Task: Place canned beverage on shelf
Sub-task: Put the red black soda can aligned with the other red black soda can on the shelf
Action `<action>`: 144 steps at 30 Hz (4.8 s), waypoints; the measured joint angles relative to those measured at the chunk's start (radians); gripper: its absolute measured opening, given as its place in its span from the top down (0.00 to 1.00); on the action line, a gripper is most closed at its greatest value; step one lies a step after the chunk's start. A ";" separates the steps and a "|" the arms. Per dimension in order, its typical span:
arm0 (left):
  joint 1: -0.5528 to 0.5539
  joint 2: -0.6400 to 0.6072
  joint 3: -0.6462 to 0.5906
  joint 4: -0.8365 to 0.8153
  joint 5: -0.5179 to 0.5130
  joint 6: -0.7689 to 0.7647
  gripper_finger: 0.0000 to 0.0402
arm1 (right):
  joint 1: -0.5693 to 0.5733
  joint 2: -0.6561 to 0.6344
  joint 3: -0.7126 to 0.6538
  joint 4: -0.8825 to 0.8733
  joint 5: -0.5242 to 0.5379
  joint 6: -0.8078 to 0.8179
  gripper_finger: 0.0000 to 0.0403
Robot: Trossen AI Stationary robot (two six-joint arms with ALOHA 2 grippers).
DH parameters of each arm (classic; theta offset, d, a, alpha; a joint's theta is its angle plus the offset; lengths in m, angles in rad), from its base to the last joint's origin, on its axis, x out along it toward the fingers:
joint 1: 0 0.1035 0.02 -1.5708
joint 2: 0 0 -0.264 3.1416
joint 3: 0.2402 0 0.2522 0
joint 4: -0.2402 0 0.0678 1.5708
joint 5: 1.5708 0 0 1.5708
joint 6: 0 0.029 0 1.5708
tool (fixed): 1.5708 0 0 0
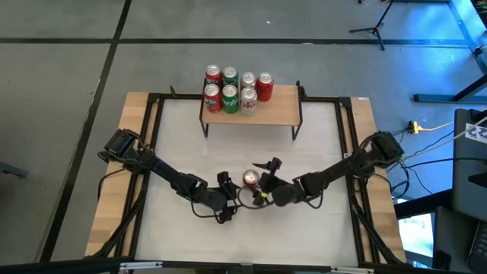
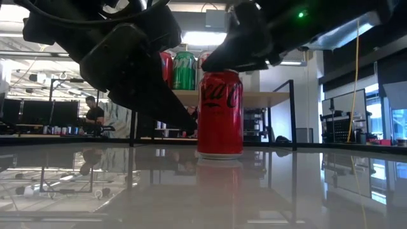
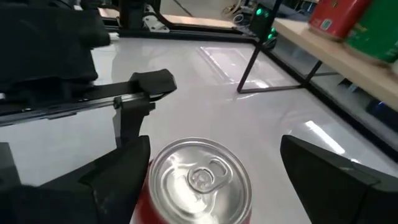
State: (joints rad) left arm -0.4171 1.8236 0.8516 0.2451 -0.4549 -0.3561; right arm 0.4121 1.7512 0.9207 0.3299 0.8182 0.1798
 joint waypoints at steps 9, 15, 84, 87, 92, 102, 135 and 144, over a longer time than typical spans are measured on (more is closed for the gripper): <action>-0.001 0.000 0.000 -0.001 0.001 0.000 0.20 | -0.014 0.075 0.000 0.026 -0.076 0.027 0.11; 0.000 0.000 0.000 -0.002 0.002 0.000 0.20 | -0.014 0.103 0.000 0.023 -0.081 0.044 0.11; -0.024 0.000 0.000 0.011 -0.001 0.001 0.20 | -0.820 -0.380 0.119 -0.366 -0.707 -0.311 0.24; -0.024 0.000 0.000 0.011 -0.001 0.001 0.20 | -0.820 -0.354 0.119 -0.355 -0.694 -0.298 0.24; -0.024 0.000 0.000 0.011 -0.001 0.001 0.20 | -0.820 -0.330 0.119 -0.325 -0.690 -0.292 0.24; -0.024 0.000 0.000 0.010 -0.001 0.002 0.20 | -0.819 -0.314 0.121 -0.299 -0.672 -0.293 0.24; -0.024 0.000 0.000 0.011 0.002 0.001 0.20 | -0.781 -0.315 0.251 -0.457 -0.636 -0.316 0.08; -0.024 0.000 0.000 0.010 0.003 0.001 0.20 | -0.730 -0.342 0.418 -0.737 -0.441 -0.345 0.08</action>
State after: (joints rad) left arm -0.4412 1.8236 0.8513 0.2555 -0.4515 -0.3553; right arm -0.3176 1.4092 1.3388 -0.4070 0.3771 -0.1651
